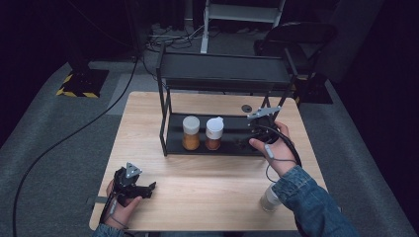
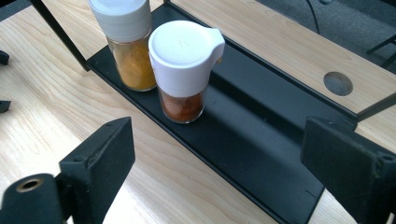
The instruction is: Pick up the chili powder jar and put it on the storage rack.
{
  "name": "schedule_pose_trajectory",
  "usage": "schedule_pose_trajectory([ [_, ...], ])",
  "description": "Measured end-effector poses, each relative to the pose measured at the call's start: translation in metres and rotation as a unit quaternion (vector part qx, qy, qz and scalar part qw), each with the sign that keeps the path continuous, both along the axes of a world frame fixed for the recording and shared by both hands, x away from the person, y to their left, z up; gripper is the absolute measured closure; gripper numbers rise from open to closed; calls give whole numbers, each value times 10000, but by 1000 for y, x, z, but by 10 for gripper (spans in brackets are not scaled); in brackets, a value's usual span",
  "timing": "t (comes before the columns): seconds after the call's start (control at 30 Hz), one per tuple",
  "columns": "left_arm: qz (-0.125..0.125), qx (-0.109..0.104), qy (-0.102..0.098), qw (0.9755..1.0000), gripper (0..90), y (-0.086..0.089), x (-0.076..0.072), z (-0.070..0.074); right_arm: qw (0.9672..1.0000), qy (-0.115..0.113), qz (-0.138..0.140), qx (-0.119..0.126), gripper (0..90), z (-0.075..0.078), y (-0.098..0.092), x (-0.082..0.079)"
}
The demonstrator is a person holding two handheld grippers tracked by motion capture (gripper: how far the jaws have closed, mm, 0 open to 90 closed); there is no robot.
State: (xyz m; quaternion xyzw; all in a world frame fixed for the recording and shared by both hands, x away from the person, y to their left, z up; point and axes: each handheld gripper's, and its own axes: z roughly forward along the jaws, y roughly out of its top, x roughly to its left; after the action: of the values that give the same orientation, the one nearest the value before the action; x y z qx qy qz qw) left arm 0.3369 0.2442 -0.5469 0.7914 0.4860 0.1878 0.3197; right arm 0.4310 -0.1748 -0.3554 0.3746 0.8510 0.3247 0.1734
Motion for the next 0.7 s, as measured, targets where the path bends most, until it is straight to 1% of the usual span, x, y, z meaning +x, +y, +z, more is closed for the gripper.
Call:
schedule_pose_trajectory([
  [0.23, 2, 2, 2, 10000, 23, 0, 0, 0, 10000, -37, -15, 27, 100, 2, -12, -12],
  [0.47, 3, 3, 1, 10000, 22, 0, 0, 0, 10000, -51, -9, -8, 98, 1, -21, -23],
  [0.7, 1, 4, -1, 10000, 22, 0, 0, 0, 10000, -73, -23, 43, 95, 1, -30, -34],
])
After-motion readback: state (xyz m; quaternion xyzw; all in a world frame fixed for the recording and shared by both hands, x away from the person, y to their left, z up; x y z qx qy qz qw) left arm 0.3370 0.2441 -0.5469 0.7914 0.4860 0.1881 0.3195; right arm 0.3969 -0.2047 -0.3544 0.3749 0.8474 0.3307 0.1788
